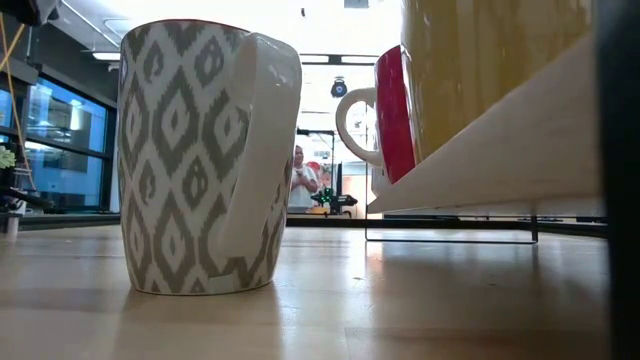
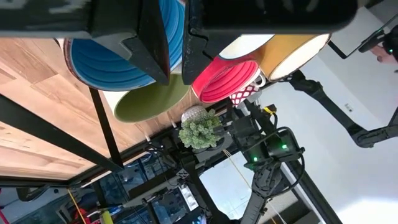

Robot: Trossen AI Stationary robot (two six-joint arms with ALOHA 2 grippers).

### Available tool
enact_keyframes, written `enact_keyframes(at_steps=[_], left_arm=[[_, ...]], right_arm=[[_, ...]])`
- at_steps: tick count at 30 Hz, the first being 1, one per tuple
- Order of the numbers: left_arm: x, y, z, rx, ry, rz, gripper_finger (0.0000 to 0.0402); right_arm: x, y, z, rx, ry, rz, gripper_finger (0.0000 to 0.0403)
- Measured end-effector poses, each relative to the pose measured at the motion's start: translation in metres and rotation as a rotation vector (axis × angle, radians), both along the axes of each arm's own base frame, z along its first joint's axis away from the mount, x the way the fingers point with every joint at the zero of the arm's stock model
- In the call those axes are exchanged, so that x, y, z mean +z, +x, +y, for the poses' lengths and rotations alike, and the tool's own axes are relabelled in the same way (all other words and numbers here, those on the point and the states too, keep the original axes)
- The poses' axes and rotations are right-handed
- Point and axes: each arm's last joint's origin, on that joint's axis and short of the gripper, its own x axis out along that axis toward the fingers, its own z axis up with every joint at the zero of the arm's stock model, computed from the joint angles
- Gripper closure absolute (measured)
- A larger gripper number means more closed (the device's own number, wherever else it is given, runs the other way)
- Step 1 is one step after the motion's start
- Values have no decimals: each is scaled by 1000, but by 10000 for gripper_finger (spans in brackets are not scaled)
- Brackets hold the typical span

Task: Place coffee mugs
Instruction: Move the red and white mug to the lower middle of the table

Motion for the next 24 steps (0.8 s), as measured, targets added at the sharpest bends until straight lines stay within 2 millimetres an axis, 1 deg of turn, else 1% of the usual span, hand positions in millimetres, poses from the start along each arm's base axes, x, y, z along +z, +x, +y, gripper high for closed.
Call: enact_keyframes(at_steps=[6,10,16,21,24], left_arm=[[-1,0,0,-4,0,7,242],[-1,0,0,-33,7,2,259],[-1,0,0,-65,1,7,314],[-1,-1,0,-68,-7,24,385],[-1,-1,0,-59,-7,25,389]], right_arm=[[0,0,0,0,3,0,373],[0,0,0,0,4,0,373],[0,0,1,20,3,1,373],[0,0,1,38,3,2,373],[0,0,1,38,3,2,373]])
